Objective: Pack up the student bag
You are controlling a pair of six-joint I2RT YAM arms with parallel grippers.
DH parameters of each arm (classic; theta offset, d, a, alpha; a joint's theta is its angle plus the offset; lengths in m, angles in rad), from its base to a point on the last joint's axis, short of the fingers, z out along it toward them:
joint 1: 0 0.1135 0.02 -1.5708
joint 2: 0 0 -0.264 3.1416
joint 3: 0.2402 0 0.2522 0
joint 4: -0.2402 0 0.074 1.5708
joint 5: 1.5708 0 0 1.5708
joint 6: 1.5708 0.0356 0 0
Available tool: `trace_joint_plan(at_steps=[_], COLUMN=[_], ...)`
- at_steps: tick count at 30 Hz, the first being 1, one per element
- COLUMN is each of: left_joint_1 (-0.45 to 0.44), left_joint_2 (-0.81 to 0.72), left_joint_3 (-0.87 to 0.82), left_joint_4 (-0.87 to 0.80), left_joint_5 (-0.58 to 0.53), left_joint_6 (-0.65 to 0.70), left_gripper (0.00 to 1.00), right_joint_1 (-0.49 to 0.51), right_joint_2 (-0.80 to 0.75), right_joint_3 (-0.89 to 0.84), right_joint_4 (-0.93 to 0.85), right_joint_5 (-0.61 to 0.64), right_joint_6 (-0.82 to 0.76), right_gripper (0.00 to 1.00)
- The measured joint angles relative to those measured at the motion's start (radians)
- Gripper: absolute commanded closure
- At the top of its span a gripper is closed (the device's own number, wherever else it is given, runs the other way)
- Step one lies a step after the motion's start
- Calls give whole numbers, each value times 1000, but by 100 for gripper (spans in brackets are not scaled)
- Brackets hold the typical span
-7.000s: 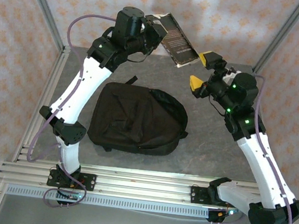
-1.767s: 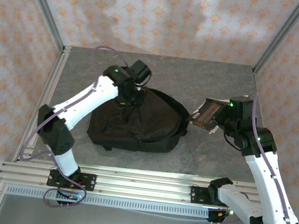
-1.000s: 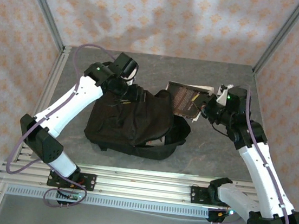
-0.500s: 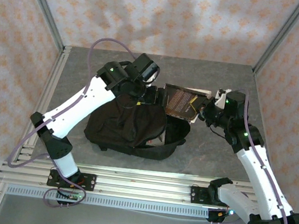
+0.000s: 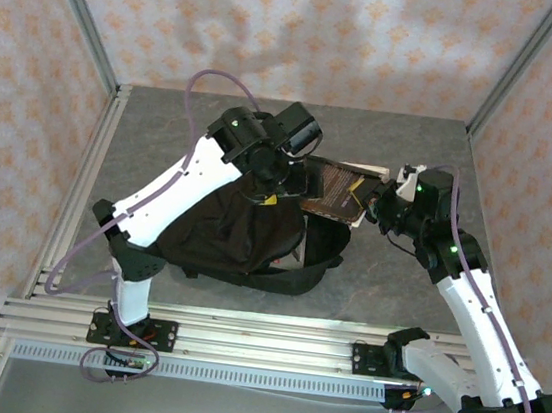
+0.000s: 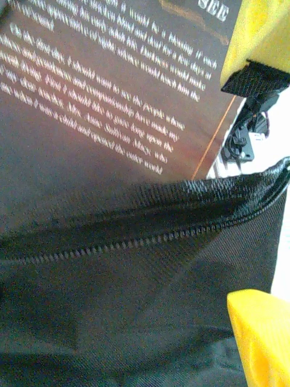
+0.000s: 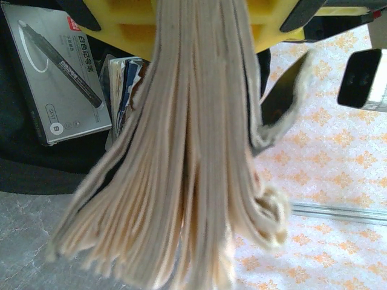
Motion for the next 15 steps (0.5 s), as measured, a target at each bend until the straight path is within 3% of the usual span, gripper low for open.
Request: trace_joint_plan(at_steps=[8,11,15], left_joint_1=[1,1,1], left_joint_2=[63,65,65], left_joint_3=[8,8,9], left_joint_4=[-95,-101,-112], left_joint_5=[-75,-97,-120], left_joint_6=[-64,-84,-103], left_gripper=[29,40,61], right_joint_1=[16,20,23], right_joint_2=[0,-2,-11], right_joint_3=[0,0,0], right_joint_4=[0,0,0], right_joint_5=[4,8,10], right_joint_6=[0,-1,-8], right_gripper=[100,100,100])
